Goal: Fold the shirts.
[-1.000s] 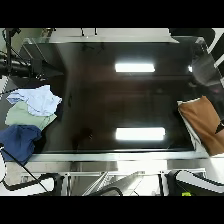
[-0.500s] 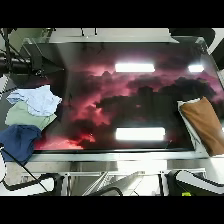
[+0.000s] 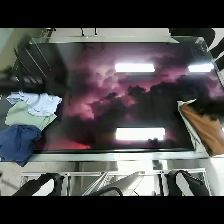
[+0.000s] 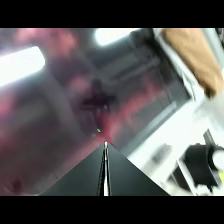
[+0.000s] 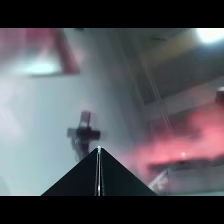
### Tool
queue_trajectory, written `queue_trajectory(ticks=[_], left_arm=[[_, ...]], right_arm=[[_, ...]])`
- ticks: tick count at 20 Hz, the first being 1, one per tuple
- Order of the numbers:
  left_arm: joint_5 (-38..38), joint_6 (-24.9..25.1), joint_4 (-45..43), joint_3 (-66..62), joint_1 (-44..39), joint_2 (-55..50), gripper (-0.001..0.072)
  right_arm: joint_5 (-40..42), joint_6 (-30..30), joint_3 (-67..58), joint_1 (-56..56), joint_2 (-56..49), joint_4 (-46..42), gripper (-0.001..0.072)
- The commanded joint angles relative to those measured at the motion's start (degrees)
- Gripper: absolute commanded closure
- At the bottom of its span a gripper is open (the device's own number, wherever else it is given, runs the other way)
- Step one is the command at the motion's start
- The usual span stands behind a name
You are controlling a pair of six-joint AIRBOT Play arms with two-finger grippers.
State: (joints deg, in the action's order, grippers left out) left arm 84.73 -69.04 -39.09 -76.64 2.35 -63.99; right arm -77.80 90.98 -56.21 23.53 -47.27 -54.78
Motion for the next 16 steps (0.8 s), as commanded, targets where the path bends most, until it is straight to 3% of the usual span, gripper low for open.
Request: queue_trajectory(ticks=[1, 6, 16], left_arm=[[-4.24, -2.01, -1.92, 19.12, -4.24, 11.98, 0.0697], [-7.98, -4.59, -1.90, 34.58, -6.69, 23.17, 0.0695], [-10.32, -6.12, -1.84, 41.97, -6.64, 33.20, 0.0695]], right_arm=[[7.37, -4.90, 18.97, -8.96, 13.66, 0.87, 0.0692], [7.72, -5.66, 23.58, -10.51, 15.72, 1.09, 0.0692], [6.88, -5.57, 23.58, -10.51, 15.72, 1.05, 0.0692]])
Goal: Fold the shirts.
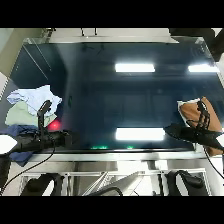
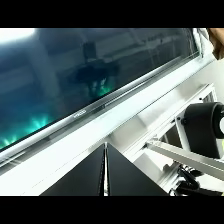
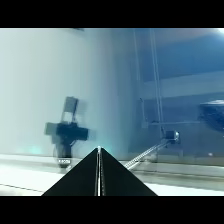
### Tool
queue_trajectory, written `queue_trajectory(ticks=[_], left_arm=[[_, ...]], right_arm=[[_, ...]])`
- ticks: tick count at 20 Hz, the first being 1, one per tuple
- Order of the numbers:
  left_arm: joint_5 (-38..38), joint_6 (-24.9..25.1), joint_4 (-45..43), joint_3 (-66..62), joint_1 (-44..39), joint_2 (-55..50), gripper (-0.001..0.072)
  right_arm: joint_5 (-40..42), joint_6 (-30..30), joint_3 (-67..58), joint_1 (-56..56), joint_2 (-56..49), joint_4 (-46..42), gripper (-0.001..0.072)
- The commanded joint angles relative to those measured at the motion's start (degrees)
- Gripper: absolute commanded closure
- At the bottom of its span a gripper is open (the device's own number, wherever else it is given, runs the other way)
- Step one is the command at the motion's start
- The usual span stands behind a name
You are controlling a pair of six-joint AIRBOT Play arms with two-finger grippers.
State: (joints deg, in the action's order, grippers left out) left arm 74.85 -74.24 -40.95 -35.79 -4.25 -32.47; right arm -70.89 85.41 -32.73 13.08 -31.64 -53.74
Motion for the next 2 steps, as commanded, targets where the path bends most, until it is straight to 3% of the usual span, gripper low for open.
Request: queue_trajectory(ticks=[1, 2], left_arm=[[-0.44, -0.90, 0.00, 1.11, -0.04, 1.68, 0.0695], [-0.46, -0.87, 0.00, 1.11, -0.04, 1.68, 0.0695]], right_arm=[[-0.02, 0.00, 0.11, -0.07, 0.09, 0.00, 0.0692], [-0.02, 0.00, 0.11, -0.07, 0.09, 0.00, 0.0692]])
